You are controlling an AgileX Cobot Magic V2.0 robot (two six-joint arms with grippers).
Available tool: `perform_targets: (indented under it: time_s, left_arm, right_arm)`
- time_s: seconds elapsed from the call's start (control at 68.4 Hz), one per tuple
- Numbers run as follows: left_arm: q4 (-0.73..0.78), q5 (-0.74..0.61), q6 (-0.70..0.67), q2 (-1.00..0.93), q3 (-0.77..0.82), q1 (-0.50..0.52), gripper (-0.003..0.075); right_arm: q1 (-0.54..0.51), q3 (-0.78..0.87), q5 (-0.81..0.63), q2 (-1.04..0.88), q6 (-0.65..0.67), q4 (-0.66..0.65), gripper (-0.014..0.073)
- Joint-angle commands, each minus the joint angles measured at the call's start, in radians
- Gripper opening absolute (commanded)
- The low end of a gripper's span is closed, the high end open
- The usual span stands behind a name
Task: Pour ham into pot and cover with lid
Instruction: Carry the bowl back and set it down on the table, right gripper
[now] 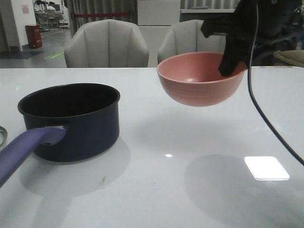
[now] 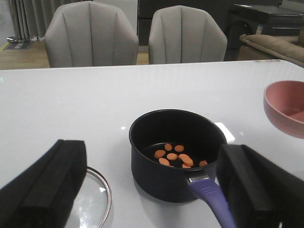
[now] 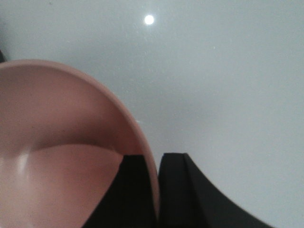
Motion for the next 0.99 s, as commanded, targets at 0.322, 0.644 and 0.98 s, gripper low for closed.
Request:
perform_targets:
  time_s: [0.322,0.644,0.98]
  left_arm:
    - [-0.008,-0.078,-0.001,0.011,-0.029,-0.008,0.0603]
    - [-0.008,-0.078,-0.001,0.011,-0.029,-0.008,0.0603]
    - [-0.008,-0.078,-0.001,0.011,-0.029,-0.008,0.0603]
  right_arm:
    - [-0.085,-0.026,-0.028,0.109,0.000,0.014,0.0133]
    - [-0.113,-0.026,-0.013,0.151,0.000,0.012,0.0232]
    - [-0.112,-0.047,-0.041,0.012,-0.028,0.008,0.0484]
